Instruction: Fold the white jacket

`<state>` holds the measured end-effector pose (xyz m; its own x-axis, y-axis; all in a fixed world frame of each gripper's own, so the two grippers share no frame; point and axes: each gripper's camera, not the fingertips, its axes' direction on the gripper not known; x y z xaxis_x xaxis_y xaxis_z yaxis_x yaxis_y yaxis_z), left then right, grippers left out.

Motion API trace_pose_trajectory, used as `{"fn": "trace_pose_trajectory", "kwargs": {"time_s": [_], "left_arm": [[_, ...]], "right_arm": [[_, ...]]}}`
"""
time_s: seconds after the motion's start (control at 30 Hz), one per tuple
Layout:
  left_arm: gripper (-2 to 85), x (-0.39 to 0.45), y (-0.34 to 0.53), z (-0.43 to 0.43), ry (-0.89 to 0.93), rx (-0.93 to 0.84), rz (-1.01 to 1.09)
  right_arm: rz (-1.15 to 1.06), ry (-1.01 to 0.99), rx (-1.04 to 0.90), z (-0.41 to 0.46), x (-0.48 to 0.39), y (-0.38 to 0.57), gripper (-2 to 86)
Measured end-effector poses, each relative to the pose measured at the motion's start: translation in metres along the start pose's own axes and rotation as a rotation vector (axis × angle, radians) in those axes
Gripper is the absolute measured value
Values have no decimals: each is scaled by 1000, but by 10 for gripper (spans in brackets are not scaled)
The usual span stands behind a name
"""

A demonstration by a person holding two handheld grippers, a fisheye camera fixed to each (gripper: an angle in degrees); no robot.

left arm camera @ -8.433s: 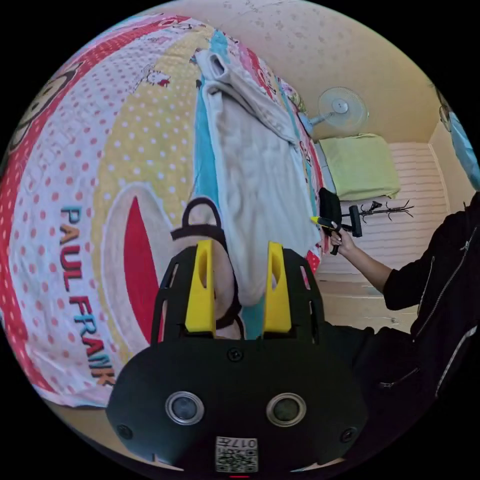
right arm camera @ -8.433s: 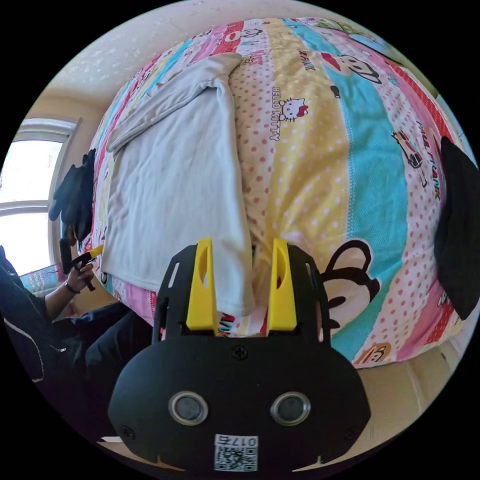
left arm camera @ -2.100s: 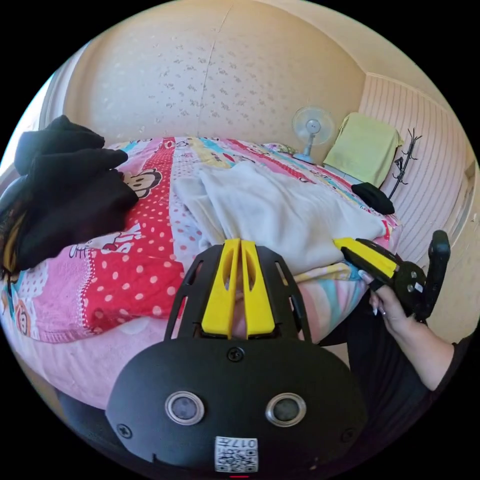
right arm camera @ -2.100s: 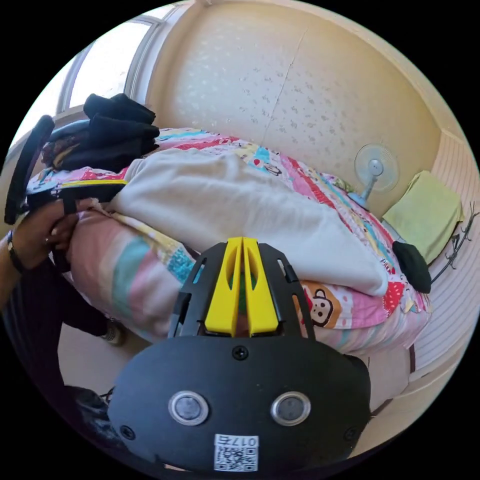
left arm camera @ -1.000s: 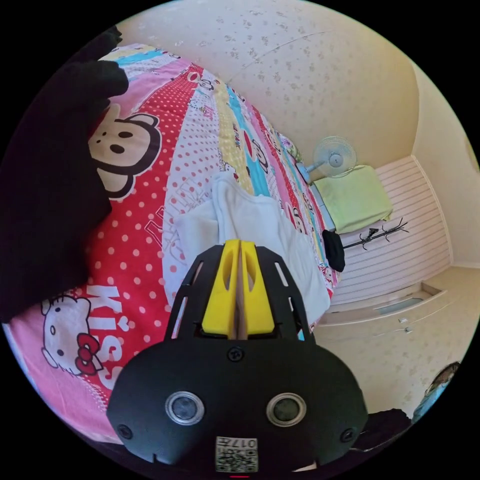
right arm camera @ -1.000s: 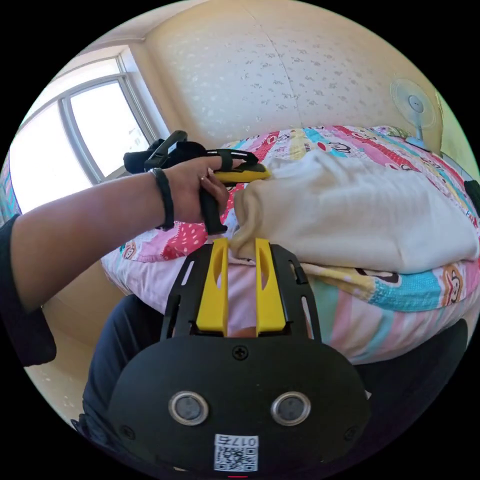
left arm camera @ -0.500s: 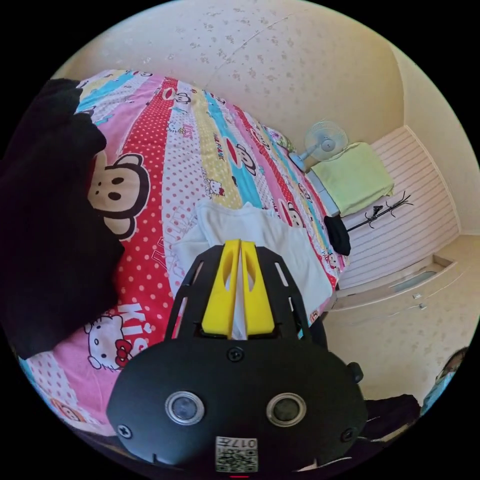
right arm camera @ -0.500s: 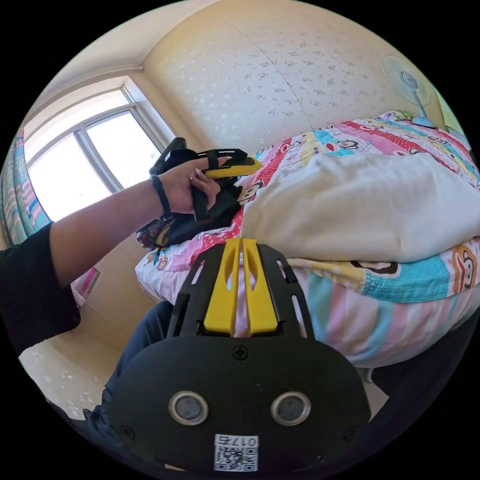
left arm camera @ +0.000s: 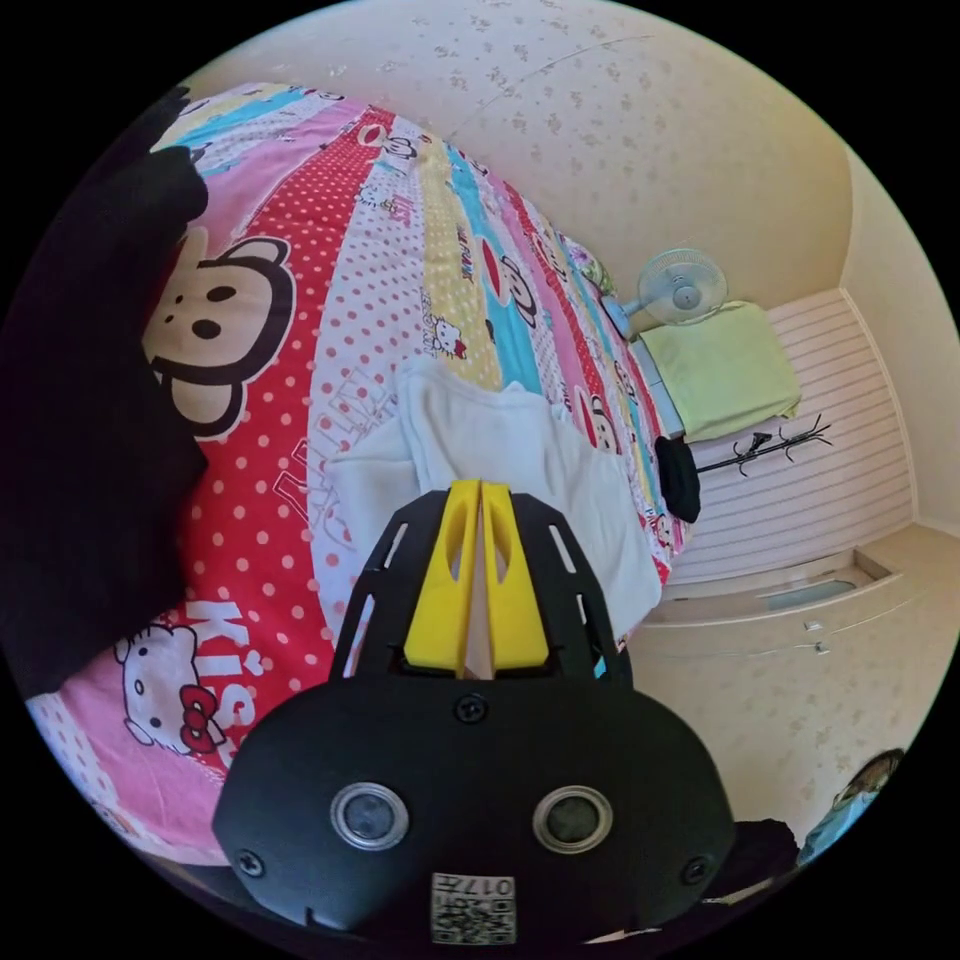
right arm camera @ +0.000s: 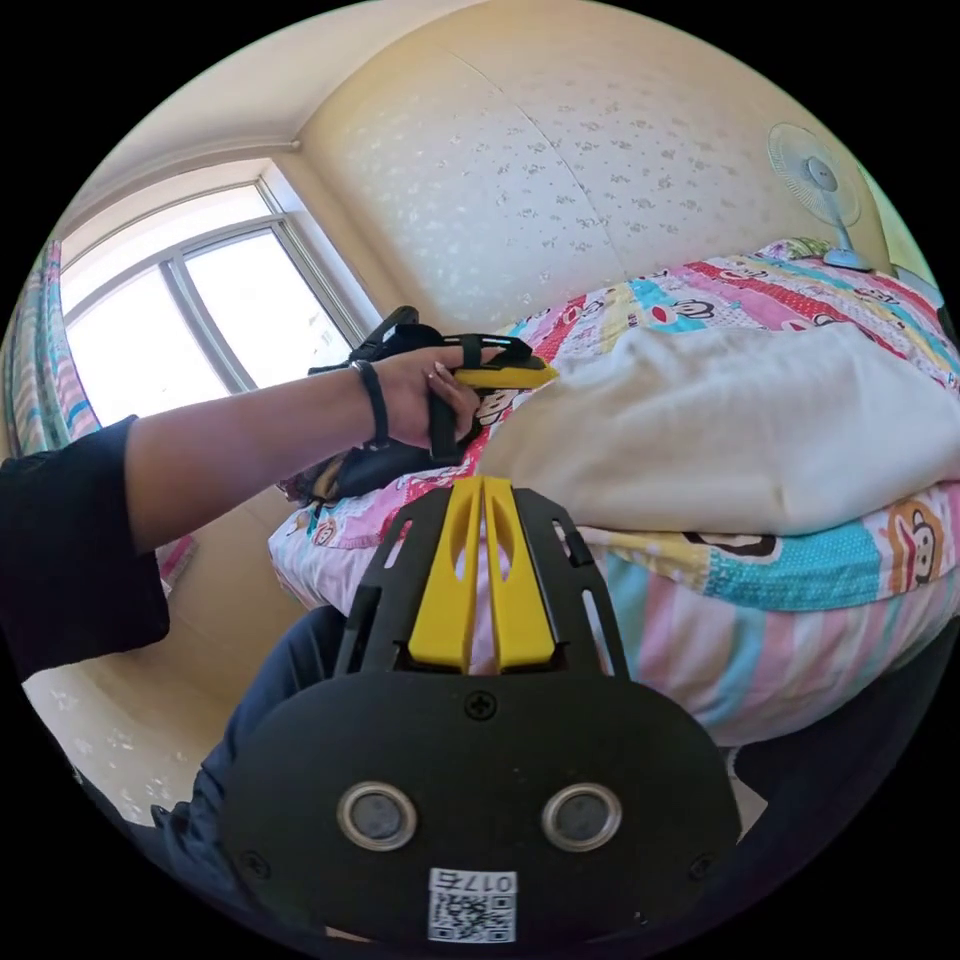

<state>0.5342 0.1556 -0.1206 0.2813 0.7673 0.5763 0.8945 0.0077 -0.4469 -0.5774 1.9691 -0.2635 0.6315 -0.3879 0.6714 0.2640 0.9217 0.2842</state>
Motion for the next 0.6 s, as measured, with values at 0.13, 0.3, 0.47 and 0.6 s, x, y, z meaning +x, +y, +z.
{"fn": "trace_pose_trajectory", "kwargs": {"time_s": [0.13,0.3,0.47,0.6], "left_arm": [[-10,22,-5,-15,-7,-25,61],[-10,29,-4,-23,-11,-15,83],[-3,8,1,-29,-10,65,16],[28,-10,7,-21,59,26,-38]], "right_arm": [[-16,32,-11,2,-3,-3,90],[128,23,-55,21,-19,-6,110],[-50,324,-62,50,-51,-15,100],[20,325,-101,52,-41,-14,50]]}}
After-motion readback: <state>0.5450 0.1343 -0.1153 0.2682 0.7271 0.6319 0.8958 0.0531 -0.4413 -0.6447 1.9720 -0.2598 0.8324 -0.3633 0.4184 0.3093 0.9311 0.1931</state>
